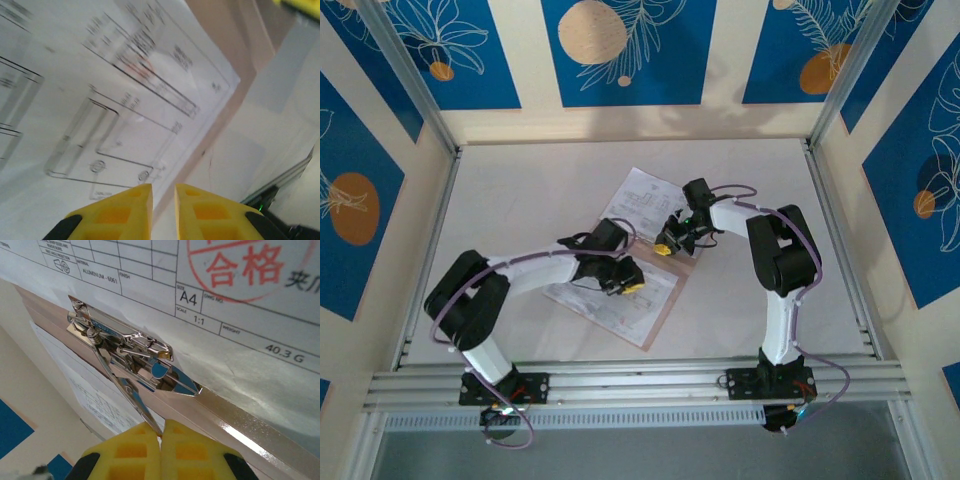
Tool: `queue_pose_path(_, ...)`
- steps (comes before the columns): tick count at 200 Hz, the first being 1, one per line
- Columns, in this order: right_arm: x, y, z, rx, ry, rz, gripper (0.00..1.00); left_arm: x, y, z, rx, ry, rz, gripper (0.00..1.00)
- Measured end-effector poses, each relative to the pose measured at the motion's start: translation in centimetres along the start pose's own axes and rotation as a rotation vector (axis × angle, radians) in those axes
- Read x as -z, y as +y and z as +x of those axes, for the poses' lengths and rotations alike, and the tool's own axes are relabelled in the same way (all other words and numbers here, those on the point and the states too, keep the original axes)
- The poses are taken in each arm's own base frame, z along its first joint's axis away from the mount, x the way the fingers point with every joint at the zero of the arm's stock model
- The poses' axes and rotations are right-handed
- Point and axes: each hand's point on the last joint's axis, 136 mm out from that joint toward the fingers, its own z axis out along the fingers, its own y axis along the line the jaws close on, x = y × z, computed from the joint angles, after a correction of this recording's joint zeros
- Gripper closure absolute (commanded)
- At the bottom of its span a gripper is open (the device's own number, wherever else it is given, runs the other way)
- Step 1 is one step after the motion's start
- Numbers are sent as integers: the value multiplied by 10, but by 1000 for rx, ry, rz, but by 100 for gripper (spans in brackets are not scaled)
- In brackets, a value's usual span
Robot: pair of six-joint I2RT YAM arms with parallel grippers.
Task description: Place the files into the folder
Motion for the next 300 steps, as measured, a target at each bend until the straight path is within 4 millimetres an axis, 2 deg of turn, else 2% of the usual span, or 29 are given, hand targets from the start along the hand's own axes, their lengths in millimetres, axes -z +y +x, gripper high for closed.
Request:
queue_pose_path(31,-1,-2,-1,-15,13,5,100,-16,-1,20,-48,96,-18,84)
queue_pose_path(54,-1,-3,-1,-21,15,7,100,-24,9,28,-34,134,-52,85)
queue_pose_path(113,1,-2,-2,-19,16,20,100,-28,38,41,7,165,-121,87)
queue_pose_path(300,1,-12,-11,-103,69,87,100,-29,40,41,47,147,-105,90)
